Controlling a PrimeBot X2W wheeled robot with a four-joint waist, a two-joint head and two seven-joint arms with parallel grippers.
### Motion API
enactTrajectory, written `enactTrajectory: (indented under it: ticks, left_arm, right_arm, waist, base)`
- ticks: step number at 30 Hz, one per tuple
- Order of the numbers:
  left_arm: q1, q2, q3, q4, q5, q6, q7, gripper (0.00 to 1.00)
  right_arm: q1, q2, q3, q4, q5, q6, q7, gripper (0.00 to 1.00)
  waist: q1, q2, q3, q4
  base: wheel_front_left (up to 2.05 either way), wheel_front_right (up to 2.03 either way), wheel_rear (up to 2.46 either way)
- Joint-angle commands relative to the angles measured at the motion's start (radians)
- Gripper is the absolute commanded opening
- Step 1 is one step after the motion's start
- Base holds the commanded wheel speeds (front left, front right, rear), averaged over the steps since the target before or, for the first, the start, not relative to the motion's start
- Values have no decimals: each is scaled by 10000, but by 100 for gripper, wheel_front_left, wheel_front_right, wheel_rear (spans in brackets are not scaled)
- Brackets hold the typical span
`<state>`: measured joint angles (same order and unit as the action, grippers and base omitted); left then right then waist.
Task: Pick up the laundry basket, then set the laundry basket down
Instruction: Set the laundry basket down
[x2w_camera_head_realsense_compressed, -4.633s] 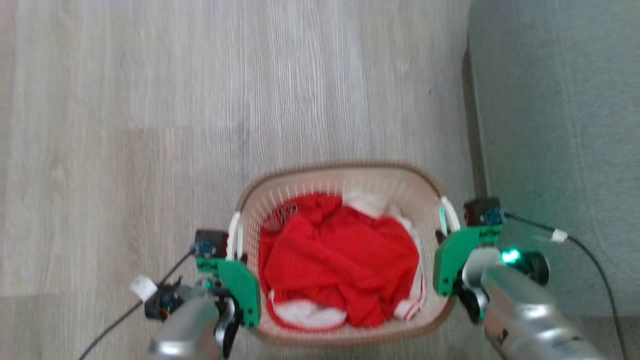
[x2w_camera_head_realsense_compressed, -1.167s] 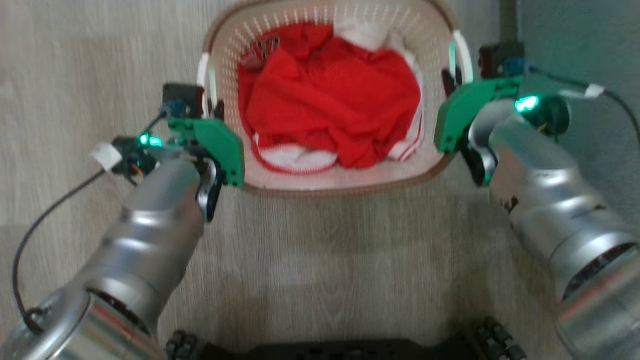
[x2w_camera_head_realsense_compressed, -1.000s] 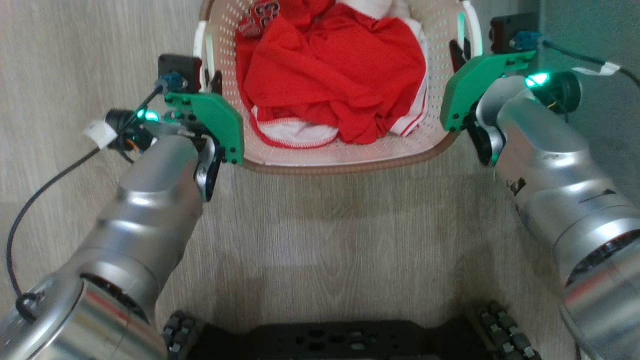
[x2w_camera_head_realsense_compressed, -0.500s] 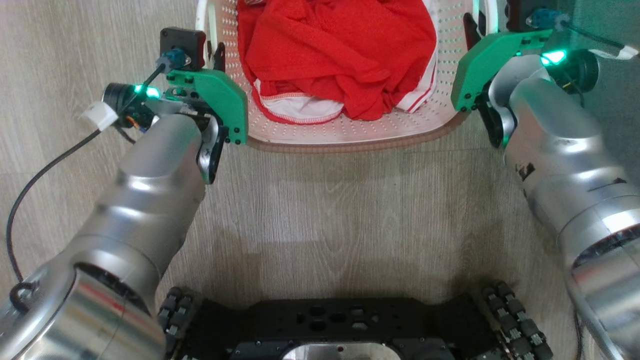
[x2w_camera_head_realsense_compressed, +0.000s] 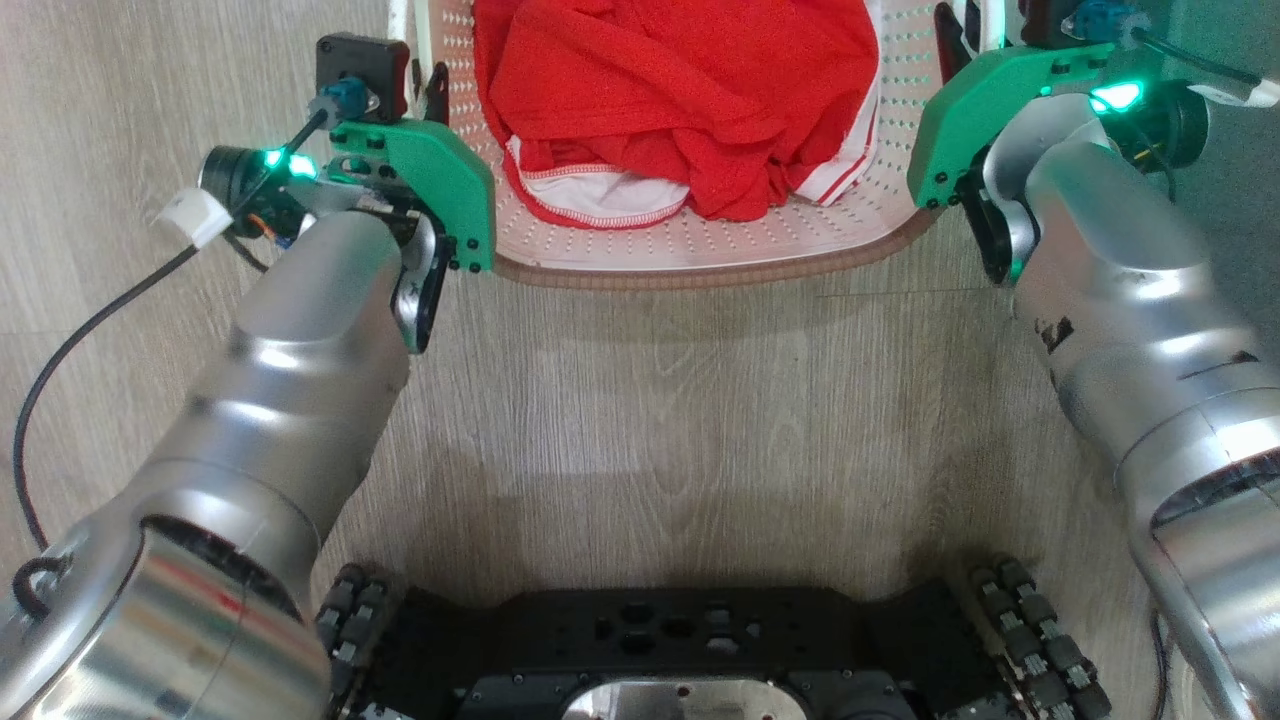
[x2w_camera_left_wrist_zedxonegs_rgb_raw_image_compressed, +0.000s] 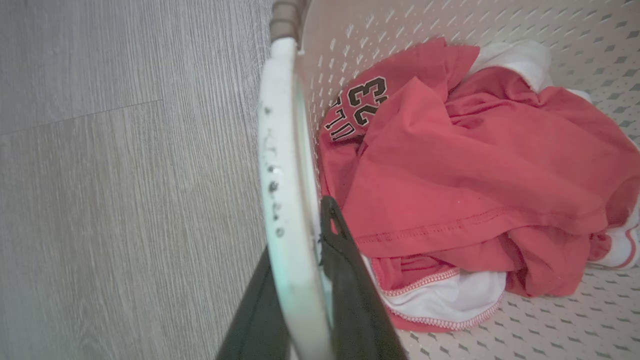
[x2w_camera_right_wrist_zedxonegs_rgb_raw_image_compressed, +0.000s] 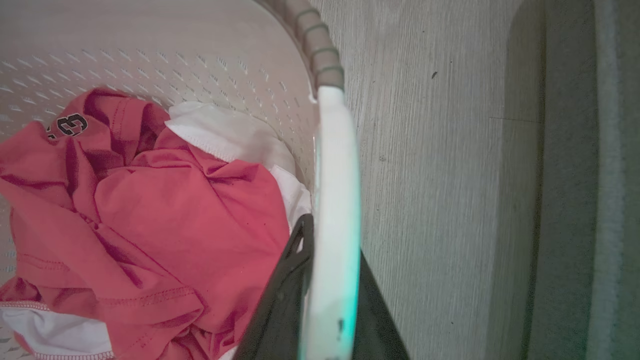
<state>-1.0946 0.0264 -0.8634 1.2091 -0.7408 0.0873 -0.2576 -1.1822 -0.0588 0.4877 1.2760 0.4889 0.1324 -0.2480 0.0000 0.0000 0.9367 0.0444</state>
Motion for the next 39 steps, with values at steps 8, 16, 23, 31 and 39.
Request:
enactTrajectory:
  ticks: [8,16,23,31,39]
  left_arm:
    - [6,300,318,36,242,130,-41,19]
    - [233,279,709,47,183,294,-41,61]
    - [505,315,1061,-92,218,377,-41,100]
    - [1166,582,1917,-1331,624,559,-41,100]
    - [2839,760,3458,-3436,1811,607,-41,100]
  right_arm:
    - [440,84,-104,-364,-319,-17,-137,45]
    - [551,85,-326,-552,-591,-17,-137,100]
    - [666,85,-565,-909,-857,-17,-137,100]
    - [1030,85,-1075,-1644,-1389,-17,-137,100]
    - [2386,85,-1802,-3166,-1950,-17,-137,100]
  waist:
    - [0,0,-2,-22]
    - [0,0,-160,-55]
    - [0,0,-474,-102]
    - [0,0,-1143,-176]
    - [0,0,-2567,-227]
  base:
    - [0,0,0]
    - [0,0,0]
    - [0,0,0]
    - [0,0,0]
    - [0,0,0]
